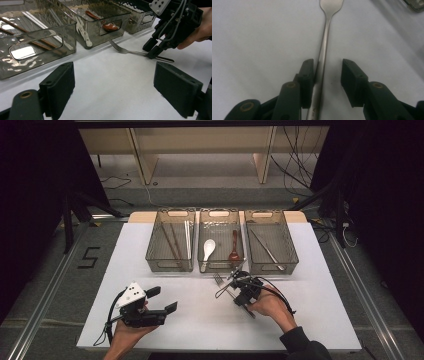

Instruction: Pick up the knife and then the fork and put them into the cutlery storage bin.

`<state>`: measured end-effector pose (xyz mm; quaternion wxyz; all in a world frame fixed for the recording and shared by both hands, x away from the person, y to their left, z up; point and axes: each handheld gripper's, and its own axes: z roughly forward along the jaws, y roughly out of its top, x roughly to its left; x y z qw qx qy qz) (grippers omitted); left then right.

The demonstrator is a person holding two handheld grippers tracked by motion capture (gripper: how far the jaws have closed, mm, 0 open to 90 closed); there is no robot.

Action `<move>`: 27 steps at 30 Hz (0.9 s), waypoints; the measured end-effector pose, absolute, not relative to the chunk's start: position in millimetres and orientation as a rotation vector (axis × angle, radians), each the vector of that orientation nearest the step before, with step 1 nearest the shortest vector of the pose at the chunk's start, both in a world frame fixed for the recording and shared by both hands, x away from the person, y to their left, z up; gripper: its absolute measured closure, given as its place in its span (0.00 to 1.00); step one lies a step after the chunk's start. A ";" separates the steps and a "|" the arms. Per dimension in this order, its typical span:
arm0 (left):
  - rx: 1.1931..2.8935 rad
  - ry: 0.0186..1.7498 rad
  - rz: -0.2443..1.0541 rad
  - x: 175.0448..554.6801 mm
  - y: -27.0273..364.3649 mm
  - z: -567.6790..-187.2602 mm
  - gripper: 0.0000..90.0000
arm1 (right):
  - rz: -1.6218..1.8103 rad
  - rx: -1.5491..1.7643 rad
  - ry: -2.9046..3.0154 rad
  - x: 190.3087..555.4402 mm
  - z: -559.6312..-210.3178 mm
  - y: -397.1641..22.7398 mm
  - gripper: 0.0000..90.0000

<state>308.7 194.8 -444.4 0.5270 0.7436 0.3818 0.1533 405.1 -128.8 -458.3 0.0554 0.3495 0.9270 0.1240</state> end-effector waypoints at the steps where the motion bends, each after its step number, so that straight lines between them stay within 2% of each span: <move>1: 1.776 0.915 0.365 308.6 194.7 -444.4 0.19 | 0.375 1.055 2.815 404.8 -458.2 -128.5 0.72; 14: 1.779 0.913 0.363 308.2 194.1 -444.3 0.19 | 0.350 1.061 2.842 408.4 -457.8 -125.4 0.88; 27: 1.778 0.912 0.364 308.3 193.6 -444.4 0.19 | 0.315 1.023 2.850 409.9 -456.8 -121.8 0.93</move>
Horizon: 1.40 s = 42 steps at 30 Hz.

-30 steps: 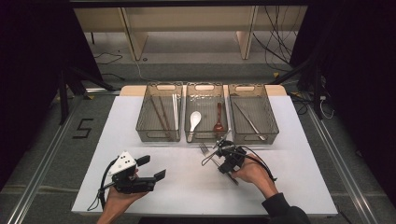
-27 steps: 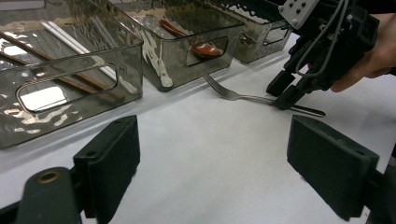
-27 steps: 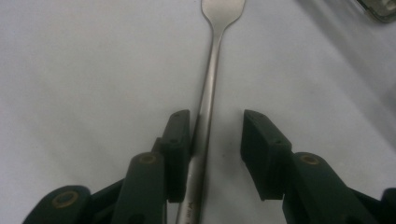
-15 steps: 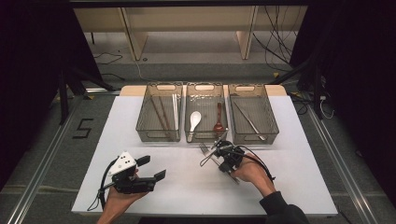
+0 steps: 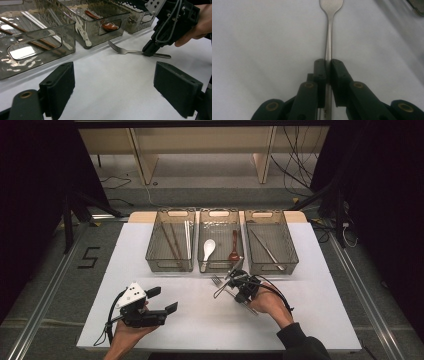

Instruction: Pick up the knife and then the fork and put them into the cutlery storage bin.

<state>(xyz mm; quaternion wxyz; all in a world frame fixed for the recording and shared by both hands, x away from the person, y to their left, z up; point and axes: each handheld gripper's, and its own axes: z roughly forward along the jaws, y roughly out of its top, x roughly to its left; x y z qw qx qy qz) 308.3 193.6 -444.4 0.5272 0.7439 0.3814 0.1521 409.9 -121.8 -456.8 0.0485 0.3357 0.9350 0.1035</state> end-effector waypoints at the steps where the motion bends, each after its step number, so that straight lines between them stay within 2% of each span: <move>1: 1.778 0.912 0.363 308.4 193.7 -444.4 0.19 | 0.309 1.003 2.850 409.6 -456.6 -121.1 0.93; 21: 1.778 0.913 0.365 308.9 194.7 -444.6 0.19 | 0.406 0.955 2.838 407.8 -445.2 -124.0 0.93; 35: 1.776 0.916 0.364 308.5 193.9 -444.6 0.19 | 0.529 0.937 2.790 405.0 -409.0 -132.5 0.93; 42: 1.779 0.914 0.367 308.6 194.5 -444.5 0.19 | 0.632 1.005 2.697 421.4 -380.1 -153.7 0.93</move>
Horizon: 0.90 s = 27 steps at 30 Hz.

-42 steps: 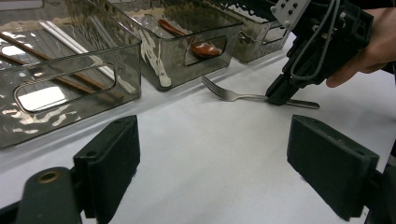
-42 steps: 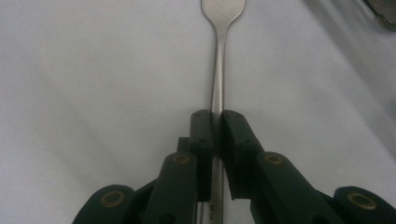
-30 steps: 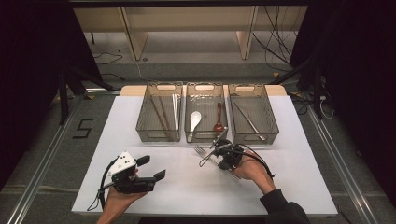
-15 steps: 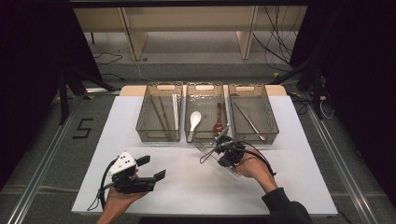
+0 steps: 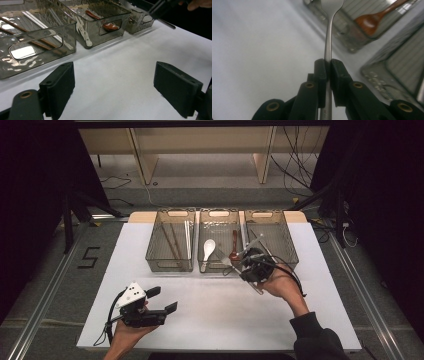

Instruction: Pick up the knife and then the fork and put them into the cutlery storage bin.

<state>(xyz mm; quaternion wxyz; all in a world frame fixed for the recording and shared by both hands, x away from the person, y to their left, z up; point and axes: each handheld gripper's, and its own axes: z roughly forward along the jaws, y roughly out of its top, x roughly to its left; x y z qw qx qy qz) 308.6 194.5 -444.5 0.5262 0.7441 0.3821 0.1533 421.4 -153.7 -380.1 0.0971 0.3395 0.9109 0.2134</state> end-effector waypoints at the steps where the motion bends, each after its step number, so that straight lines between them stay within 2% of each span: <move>1: 1.779 0.913 0.366 308.5 194.5 -444.3 0.19 | 0.646 1.012 2.685 425.3 -376.5 -157.4 0.93; 10: 1.762 0.917 0.364 308.5 196.0 -443.9 0.19 | 0.681 1.132 2.562 457.5 -353.0 -185.9 0.93; 27: 1.760 0.915 0.365 308.9 196.9 -443.8 0.19 | 0.591 1.285 2.448 509.6 -351.4 -215.7 0.94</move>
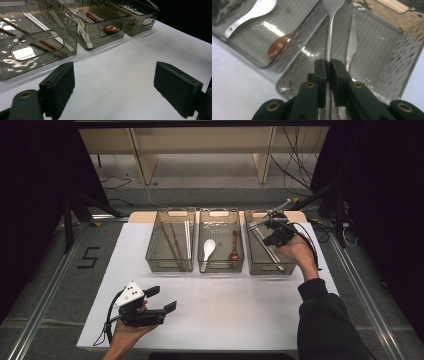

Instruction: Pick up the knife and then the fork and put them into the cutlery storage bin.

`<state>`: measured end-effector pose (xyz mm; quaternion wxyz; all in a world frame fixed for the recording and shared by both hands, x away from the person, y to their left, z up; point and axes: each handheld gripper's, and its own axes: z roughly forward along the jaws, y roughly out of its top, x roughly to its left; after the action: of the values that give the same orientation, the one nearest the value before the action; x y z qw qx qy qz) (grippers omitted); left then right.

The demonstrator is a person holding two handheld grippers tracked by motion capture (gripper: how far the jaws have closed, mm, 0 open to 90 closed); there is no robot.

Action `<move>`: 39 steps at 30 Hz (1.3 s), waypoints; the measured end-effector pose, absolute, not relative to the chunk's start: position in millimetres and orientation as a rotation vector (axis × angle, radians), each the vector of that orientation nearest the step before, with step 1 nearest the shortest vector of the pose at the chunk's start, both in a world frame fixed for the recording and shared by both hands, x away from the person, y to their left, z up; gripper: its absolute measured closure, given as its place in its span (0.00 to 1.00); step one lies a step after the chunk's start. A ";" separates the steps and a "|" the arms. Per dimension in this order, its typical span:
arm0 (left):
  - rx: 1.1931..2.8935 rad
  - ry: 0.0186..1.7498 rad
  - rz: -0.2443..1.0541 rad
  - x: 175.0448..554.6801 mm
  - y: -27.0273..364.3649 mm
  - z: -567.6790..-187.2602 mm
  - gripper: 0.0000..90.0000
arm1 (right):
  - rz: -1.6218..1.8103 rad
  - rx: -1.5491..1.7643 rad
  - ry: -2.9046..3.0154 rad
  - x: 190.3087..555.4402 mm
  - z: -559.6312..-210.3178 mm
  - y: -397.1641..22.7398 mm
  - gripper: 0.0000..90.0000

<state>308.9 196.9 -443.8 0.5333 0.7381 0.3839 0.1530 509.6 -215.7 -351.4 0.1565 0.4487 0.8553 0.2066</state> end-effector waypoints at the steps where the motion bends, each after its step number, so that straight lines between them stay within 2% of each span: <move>1: 1.758 0.917 0.364 308.7 196.9 -443.7 0.19 | 0.593 1.290 2.445 511.6 -351.8 -217.7 0.94; 17: 1.756 0.916 0.367 308.5 197.1 -443.4 0.19 | 0.545 1.353 2.399 531.2 -367.8 -230.5 0.93; 39: 1.756 0.916 0.367 308.3 196.6 -443.3 0.19 | 0.524 1.386 2.386 526.7 -382.5 -251.3 0.93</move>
<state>308.3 196.6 -443.3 0.5342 0.7370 0.3844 0.1538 526.7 -251.3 -382.5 0.1656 0.4868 0.8377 0.1840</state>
